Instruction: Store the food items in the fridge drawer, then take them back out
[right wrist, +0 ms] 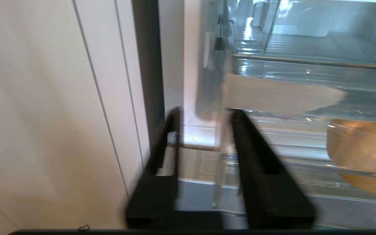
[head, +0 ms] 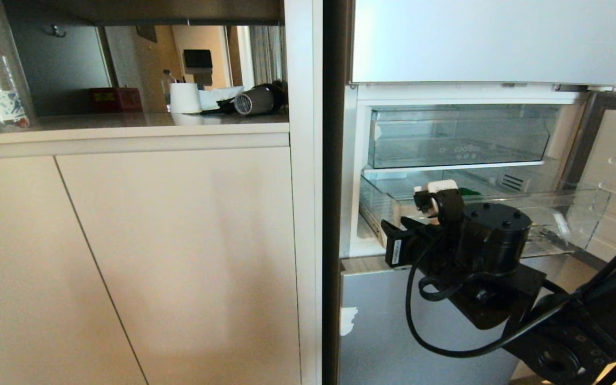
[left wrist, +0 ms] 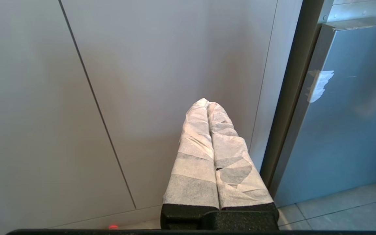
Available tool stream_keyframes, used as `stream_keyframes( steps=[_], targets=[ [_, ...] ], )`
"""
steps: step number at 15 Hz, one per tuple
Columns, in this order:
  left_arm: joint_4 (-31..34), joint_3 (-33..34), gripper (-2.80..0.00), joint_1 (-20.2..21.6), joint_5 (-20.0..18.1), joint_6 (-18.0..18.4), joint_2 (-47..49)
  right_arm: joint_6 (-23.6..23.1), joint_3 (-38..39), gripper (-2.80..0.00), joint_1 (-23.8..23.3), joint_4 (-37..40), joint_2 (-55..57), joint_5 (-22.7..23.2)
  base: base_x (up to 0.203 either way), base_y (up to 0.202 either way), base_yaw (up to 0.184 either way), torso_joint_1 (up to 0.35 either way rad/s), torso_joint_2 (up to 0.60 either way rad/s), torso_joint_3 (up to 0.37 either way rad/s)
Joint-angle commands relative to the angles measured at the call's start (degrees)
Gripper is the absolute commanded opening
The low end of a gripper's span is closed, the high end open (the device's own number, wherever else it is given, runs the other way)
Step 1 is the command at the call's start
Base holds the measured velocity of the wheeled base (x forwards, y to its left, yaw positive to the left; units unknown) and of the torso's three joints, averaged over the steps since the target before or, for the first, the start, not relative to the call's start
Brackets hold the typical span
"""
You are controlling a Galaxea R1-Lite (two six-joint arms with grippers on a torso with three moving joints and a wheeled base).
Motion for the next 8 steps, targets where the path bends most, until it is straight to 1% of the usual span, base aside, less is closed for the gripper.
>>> stream_keyframes(
  steps=[1, 4, 6, 8],
  targets=[
    [0.06, -0.02, -2.8, 0.0, -0.02, 0.0, -0.08, 0.03, 0.12, 0.0, -0.06, 0.23, -0.07, -0.5, 0.0, 0.0, 0.0, 0.0, 0.0, 0.0],
    [0.04, -0.02, -2.8, 0.0, -0.02, 0.0, -0.11, 0.04, 2.36, 0.0, 0.49, 0.23, -2.01, -0.55, 0.0, 0.0, 0.0, 0.0, 0.0, 0.0],
    [0.02, -0.02, -2.8, 0.0, -0.02, 0.0, -0.11, 0.11, 5.84, 0.0, 1.24, 0.27, -4.64, -0.63, 0.0, 0.0, 0.0, 0.0, 0.0, 0.0],
    [0.03, -0.02, -2.8, 0.0, -0.02, 0.0, -0.11, 0.15, 9.62, 0.0, 2.53, 0.3, -7.21, -1.95, 0.0, 0.0, 0.0, 0.0, 0.0, 0.0]
  ],
)
